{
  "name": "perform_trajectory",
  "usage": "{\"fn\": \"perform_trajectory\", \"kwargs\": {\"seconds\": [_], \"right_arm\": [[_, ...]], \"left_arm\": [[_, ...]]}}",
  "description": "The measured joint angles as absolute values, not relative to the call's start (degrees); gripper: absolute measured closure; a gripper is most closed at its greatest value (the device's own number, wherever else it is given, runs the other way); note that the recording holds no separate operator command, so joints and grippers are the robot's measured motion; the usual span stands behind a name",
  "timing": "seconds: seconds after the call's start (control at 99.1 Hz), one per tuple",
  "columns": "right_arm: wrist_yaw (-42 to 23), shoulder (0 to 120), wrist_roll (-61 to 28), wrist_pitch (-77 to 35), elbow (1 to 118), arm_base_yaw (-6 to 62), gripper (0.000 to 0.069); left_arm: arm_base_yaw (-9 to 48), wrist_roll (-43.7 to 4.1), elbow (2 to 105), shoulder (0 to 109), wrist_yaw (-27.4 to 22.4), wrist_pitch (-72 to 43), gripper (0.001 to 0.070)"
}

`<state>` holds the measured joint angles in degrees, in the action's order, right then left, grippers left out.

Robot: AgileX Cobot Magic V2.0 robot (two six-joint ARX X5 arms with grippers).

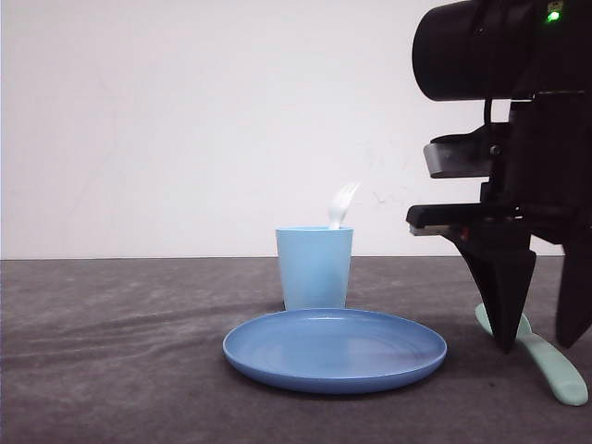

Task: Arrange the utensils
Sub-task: 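Lower the right gripper onto the mint-green spoon and close on it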

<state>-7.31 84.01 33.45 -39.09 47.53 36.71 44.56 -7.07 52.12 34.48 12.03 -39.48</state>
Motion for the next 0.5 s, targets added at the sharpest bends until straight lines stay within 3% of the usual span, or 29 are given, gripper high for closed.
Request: {"fn": "perform_trajectory", "kwargs": {"seconds": [0.505], "right_arm": [[-7.1, 85.0, 33.5, -36.9, 47.5, 36.8, 0.0585]], "left_arm": [[44.6, -7.3, 52.1, 34.5, 12.0, -40.4, 0.0514]]}}
